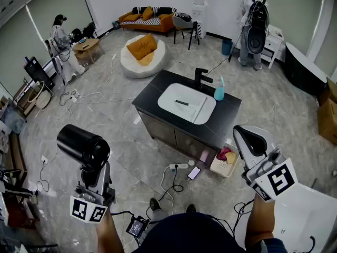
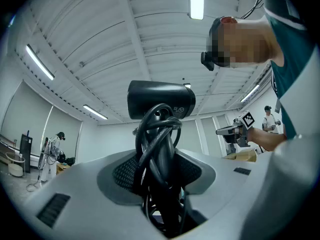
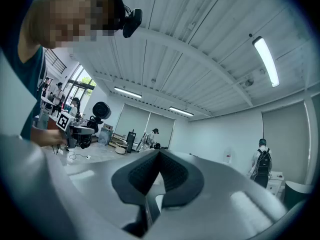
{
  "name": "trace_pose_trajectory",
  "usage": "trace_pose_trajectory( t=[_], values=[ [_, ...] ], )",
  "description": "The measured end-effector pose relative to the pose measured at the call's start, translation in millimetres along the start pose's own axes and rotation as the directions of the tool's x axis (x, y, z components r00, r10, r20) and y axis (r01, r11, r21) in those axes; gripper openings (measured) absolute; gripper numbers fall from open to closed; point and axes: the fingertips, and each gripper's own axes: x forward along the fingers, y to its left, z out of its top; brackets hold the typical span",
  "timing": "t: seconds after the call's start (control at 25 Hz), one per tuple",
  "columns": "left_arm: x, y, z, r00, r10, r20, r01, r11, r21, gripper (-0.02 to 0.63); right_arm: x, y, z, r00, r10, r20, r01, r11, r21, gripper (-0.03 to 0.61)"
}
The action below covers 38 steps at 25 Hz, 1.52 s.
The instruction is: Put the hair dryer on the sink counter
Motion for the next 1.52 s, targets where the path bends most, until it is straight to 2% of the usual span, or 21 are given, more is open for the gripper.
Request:
trace_pose_trajectory(
  t=[0.56, 0.76, 1.08, 1.28, 1.52],
  values=[
    [16, -12, -6, 1.0, 0.008, -0.014, -0.008, 1.0, -0.016, 0.183, -1, -12, -5, 1.0, 0.003, 0.012, -0.003, 1.0, 0.01, 0.008],
    [15, -17, -5, 1.0, 0.016, -0.017, -0.016, 1.0, -0.016, 0.183, -4, -16, -4, 0.999, -0.003, 0.046, 0.0, 0.998, 0.057, 0.008],
    [27, -30, -13, 1.0, 0.029, -0.012, -0.029, 1.0, -0.006, 0.183, 6, -23, -20, 0.998, 0.045, 0.053, -0.05, 0.994, 0.096, 0.008],
    [35, -18, -19, 1.0, 0.019, -0.009, -0.019, 1.0, -0.007, 0.183, 20, -19, -26, 0.998, 0.05, 0.045, -0.055, 0.994, 0.097, 0.008],
    [59, 14, -29, 1.0, -0.024, 0.008, 0.024, 0.999, -0.032, 0.183, 43, -20, -30, 1.0, 0.003, 0.021, -0.005, 0.996, 0.084, 0.008]
  ],
)
